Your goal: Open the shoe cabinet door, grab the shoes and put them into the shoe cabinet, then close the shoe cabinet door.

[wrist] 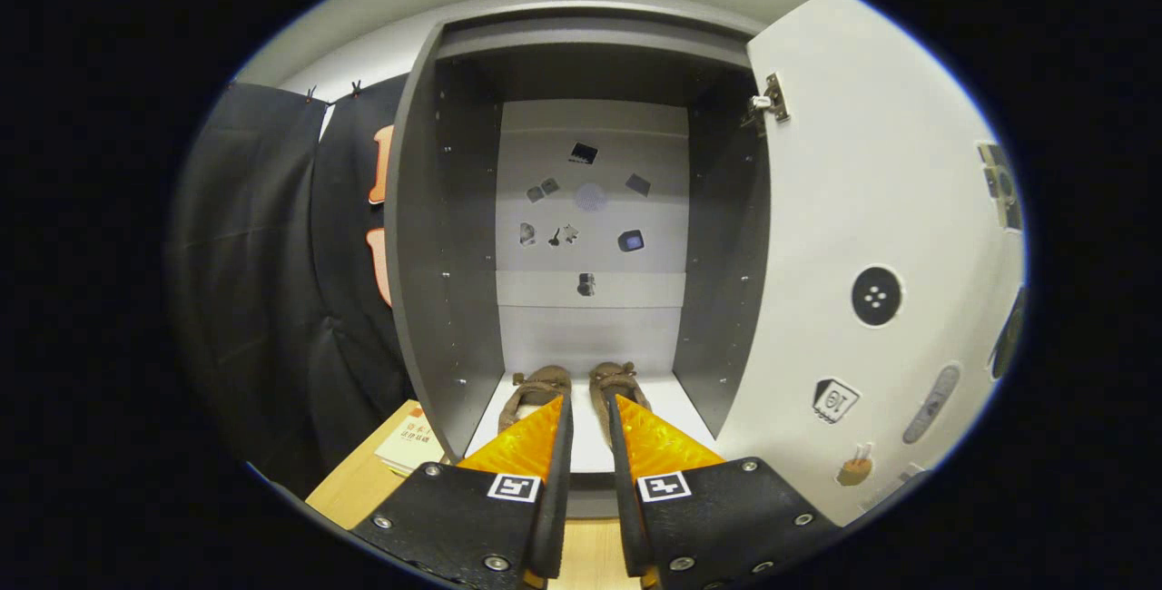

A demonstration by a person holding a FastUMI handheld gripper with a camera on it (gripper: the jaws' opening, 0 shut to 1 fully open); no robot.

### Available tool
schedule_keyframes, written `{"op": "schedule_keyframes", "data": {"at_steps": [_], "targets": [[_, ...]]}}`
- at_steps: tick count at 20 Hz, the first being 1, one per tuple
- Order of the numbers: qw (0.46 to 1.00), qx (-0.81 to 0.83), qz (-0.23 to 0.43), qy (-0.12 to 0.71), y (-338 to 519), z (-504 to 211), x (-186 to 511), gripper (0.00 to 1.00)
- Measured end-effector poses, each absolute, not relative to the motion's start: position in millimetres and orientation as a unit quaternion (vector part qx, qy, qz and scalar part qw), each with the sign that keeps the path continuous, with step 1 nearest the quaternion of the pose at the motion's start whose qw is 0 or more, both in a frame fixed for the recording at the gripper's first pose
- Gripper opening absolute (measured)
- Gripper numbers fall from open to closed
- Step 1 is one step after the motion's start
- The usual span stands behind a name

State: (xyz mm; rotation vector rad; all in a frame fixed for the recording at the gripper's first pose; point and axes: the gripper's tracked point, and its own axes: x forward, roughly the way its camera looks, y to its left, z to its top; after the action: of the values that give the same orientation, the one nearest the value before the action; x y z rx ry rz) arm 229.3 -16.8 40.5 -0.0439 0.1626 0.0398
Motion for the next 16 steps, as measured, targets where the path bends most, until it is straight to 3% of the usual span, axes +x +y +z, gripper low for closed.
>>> {"op": "schedule_keyframes", "data": {"at_steps": [7, 10, 16], "targets": [[0.997, -0.022, 0.007, 0.068, -33, 52, 171, 0.36], [0.998, -0.018, 0.009, 0.067, -37, 52, 145, 0.48], [0.998, -0.028, -0.009, 0.054, -65, 65, 91, 0.61]]}}
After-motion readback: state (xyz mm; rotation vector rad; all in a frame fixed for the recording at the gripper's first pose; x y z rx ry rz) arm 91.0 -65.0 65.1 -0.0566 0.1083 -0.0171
